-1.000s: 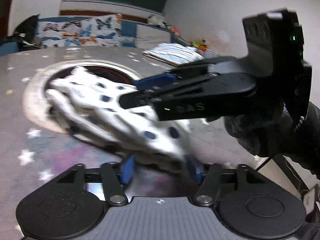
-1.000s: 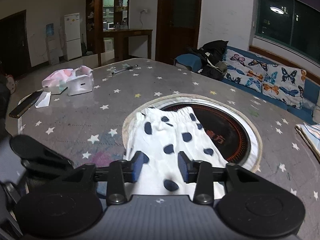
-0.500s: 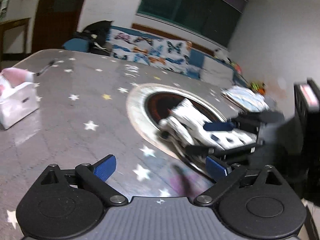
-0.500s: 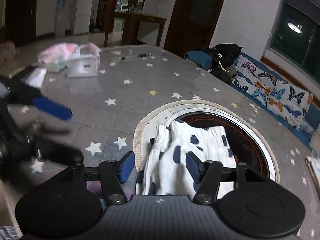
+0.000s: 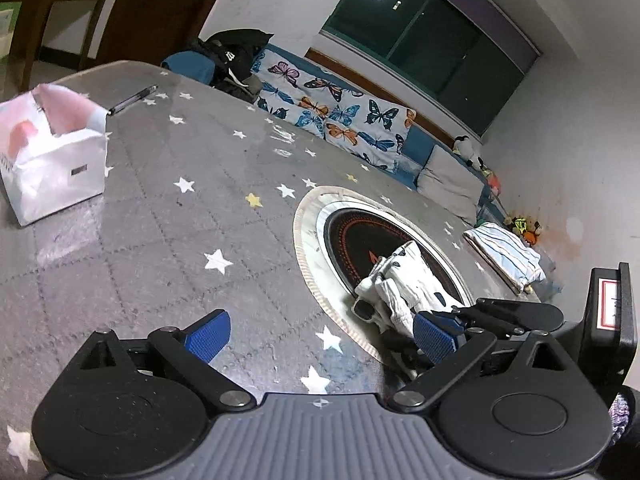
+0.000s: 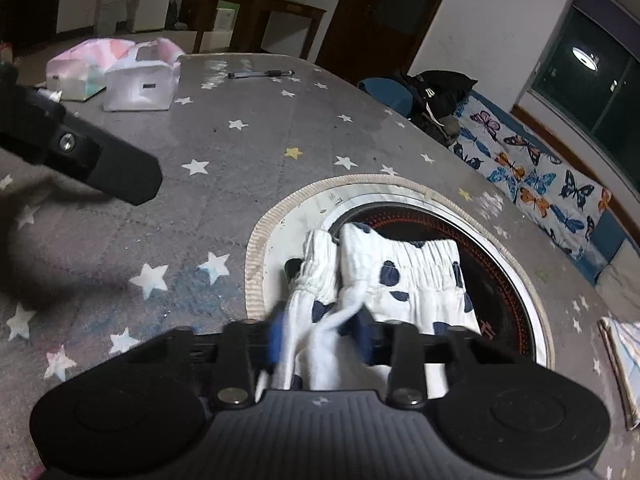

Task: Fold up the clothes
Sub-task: 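Lift the folded trousers with both tools off the cooker inset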

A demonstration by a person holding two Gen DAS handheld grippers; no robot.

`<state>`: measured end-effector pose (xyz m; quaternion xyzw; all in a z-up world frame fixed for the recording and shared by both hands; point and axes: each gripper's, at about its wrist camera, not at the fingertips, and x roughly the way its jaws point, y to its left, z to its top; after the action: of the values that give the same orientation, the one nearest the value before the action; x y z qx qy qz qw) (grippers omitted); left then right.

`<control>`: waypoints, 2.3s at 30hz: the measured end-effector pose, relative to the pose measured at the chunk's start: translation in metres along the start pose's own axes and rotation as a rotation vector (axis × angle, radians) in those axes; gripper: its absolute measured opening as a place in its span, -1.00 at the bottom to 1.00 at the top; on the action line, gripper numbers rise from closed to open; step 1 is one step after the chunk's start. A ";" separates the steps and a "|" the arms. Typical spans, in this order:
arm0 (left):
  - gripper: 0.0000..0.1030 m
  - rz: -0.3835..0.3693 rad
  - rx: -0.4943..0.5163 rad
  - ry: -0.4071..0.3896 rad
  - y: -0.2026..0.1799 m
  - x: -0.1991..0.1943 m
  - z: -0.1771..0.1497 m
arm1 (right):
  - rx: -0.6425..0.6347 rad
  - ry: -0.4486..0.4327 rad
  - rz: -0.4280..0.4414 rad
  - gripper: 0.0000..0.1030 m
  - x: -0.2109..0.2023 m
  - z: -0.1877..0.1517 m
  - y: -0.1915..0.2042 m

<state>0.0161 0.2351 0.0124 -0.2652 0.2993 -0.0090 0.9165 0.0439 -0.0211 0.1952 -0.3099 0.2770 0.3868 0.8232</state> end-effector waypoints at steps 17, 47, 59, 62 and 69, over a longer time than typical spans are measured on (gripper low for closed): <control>0.93 -0.278 -0.292 0.056 0.003 -0.011 -0.035 | 0.158 -0.117 0.244 -0.78 -0.074 -0.021 -0.018; -0.01 -0.311 -0.374 0.200 0.012 0.025 -0.037 | -0.005 -0.175 0.396 -0.78 -0.105 -0.057 0.022; -0.36 -0.267 -0.355 0.210 0.015 0.027 -0.039 | 0.022 -0.187 0.418 -0.56 -0.109 -0.061 0.014; -0.36 -0.259 -0.349 0.205 0.016 0.026 -0.041 | 0.084 -0.196 0.437 -0.55 -0.118 -0.065 0.002; -0.36 -0.258 -0.349 0.191 0.018 0.022 -0.042 | 0.287 -0.171 0.369 -0.44 -0.112 -0.080 -0.052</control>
<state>0.0085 0.2260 -0.0372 -0.4535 0.3455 -0.0992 0.8156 0.0077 -0.1573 0.2362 -0.1003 0.3102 0.5121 0.7946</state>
